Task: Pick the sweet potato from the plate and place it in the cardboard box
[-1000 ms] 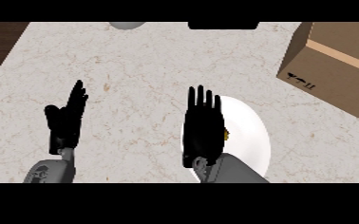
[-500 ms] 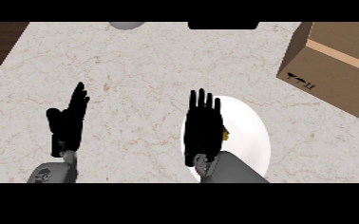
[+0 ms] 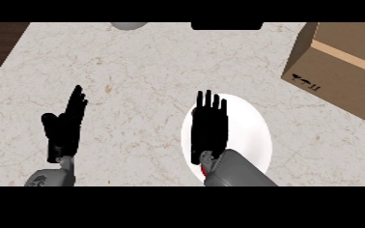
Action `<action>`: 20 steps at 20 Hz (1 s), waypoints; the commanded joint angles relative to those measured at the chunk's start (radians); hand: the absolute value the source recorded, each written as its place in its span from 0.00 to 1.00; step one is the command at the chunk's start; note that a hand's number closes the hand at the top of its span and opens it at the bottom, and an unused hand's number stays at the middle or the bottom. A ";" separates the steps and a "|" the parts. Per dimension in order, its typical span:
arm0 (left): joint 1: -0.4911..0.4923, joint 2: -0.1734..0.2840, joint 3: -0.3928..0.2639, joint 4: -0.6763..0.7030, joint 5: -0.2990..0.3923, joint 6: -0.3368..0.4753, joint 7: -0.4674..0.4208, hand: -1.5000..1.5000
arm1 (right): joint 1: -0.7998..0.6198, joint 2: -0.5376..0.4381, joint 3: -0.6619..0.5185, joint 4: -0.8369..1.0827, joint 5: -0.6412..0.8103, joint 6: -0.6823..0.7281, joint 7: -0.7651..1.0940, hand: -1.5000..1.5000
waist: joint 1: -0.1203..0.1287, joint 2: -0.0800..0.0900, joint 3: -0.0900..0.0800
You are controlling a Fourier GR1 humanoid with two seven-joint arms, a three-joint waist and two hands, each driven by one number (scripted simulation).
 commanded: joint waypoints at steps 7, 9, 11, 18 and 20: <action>-0.058 -0.007 0.027 0.044 -0.002 -0.027 0.006 0.50 | -0.077 0.013 0.070 0.168 0.026 -0.157 -0.024 1.00 | 0.001 0.002 0.000; -0.019 -0.032 -0.002 0.001 -0.035 0.006 0.018 0.50 | -0.103 0.013 -0.001 0.162 0.067 -0.116 -0.058 1.00 | -0.001 0.000 0.000; -0.034 -0.029 0.022 0.095 -0.030 -0.015 -0.050 0.50 | -0.108 0.013 0.060 0.143 0.055 -0.141 -0.009 1.00 | 0.000 0.001 0.000; 0.018 -0.017 0.033 0.001 -0.019 -0.003 0.004 0.50 | 0.253 -0.372 -0.079 -0.281 -0.174 -0.009 -0.365 1.00 | -0.047 -0.011 0.001; -0.014 0.014 0.060 0.024 0.003 -0.042 -0.008 0.50 | 0.300 -0.454 -0.133 -0.311 -0.222 0.010 -0.436 1.00 | -0.028 -0.003 0.000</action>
